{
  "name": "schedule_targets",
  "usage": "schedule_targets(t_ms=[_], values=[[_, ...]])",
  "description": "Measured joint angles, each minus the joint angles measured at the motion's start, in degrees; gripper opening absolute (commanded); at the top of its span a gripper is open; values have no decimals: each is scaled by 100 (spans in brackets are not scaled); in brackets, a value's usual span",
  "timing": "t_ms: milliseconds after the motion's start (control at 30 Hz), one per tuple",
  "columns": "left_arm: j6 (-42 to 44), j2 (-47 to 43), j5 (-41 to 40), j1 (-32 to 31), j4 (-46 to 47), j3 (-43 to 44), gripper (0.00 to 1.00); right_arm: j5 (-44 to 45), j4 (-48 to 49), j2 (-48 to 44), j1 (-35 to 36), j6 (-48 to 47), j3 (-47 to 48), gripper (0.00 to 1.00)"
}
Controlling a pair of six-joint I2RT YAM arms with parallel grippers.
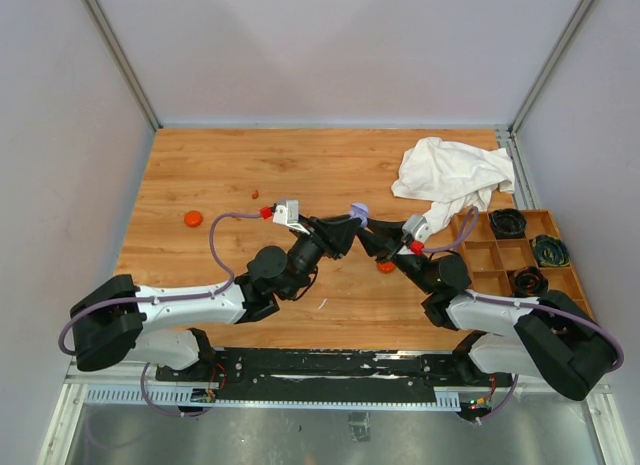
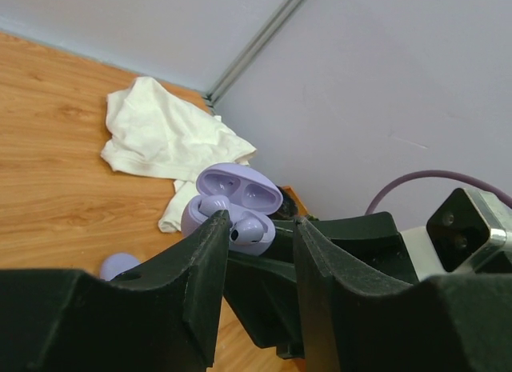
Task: Insert the wireless bluetooth earbuds into the charging case
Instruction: Place the earbud in the charging case.
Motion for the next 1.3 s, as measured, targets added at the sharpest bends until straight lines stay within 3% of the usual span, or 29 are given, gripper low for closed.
schedule_targets(t_ms=[467,633,933,1300], values=[[-214,-131,555,-2,-223,2,46,-2,0,0,0,0,0,11],[-186,-131,638,-4,-321,57,58,11,-2,0,0,-7,0,11],[321,-581,763,37,-1379,378,75,15,0,-2,0,-81,-13,11],[501,-1338,2400,1460,-2710,433,94,-452,-37,-39,-61,44,-15,11]])
